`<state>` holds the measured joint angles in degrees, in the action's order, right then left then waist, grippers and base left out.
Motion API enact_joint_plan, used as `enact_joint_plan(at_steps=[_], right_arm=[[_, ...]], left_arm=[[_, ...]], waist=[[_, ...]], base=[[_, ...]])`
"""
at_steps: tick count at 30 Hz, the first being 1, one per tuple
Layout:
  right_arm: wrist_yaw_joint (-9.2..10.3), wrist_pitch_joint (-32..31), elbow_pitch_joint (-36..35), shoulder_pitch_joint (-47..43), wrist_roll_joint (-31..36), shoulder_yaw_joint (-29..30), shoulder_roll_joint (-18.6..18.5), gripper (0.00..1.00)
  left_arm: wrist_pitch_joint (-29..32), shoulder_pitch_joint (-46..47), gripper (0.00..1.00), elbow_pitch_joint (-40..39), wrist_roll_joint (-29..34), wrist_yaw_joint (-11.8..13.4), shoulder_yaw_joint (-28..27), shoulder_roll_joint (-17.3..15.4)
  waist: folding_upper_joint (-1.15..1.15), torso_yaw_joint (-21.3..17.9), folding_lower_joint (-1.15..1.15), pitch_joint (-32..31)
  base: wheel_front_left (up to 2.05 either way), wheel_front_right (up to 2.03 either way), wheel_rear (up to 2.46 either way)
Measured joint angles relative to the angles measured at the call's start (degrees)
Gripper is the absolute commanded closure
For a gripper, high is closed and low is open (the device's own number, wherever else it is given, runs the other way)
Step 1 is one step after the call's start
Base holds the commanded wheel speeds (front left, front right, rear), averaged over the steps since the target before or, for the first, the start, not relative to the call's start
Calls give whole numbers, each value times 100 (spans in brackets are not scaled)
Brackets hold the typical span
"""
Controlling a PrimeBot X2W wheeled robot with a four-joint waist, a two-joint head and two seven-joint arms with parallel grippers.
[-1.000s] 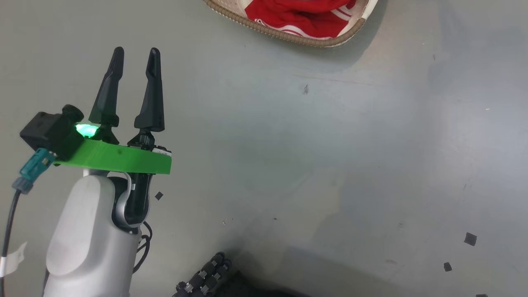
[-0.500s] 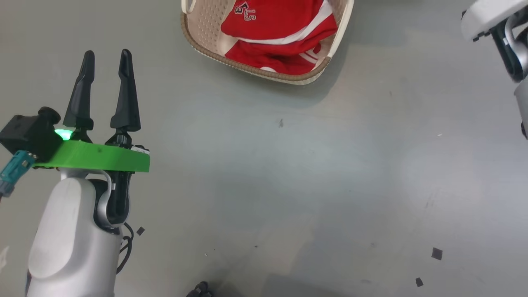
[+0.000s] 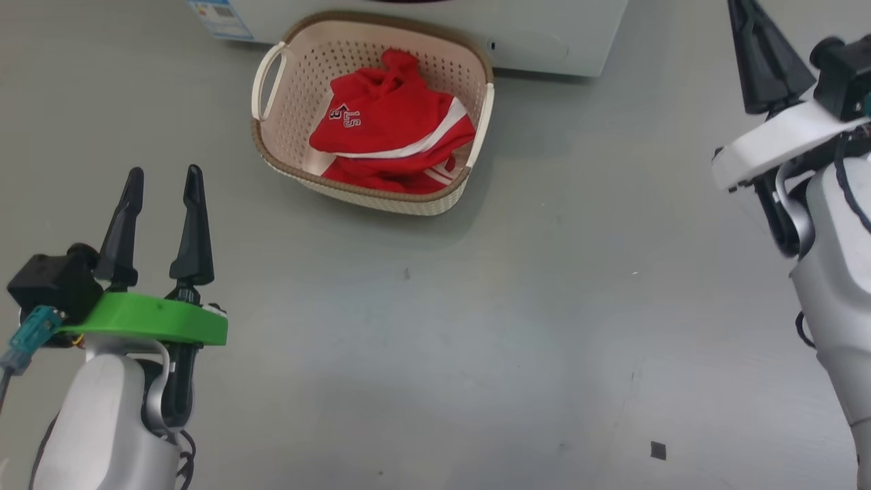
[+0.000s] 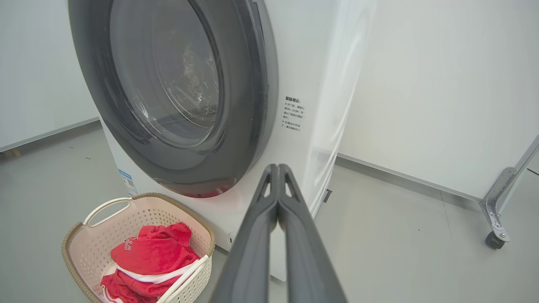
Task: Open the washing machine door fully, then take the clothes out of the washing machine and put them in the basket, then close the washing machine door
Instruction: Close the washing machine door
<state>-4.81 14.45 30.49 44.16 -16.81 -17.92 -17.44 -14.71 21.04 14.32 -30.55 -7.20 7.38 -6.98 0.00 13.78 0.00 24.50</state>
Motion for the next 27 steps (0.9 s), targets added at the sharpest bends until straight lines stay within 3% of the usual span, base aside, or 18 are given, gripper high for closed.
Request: enact_joint_plan(at_steps=[24,26,27], right_arm=[[512,0,-1333,-2522,-357,842,446,100],[557,0,-1436,-2687,-359,922,470,4],[593,0,-1477,-2758,-367,958,495,0]], left_arm=[[0,-817,0,70,65,0,59,-134],[0,-821,0,67,89,0,80,-134],[0,-828,0,67,89,0,88,-134]], waist=[[0,-1007,0,-1362],[0,-1042,0,-1401],[0,-1054,0,-1414]], base=[[0,0,0],[0,0,0],[0,0,0]])
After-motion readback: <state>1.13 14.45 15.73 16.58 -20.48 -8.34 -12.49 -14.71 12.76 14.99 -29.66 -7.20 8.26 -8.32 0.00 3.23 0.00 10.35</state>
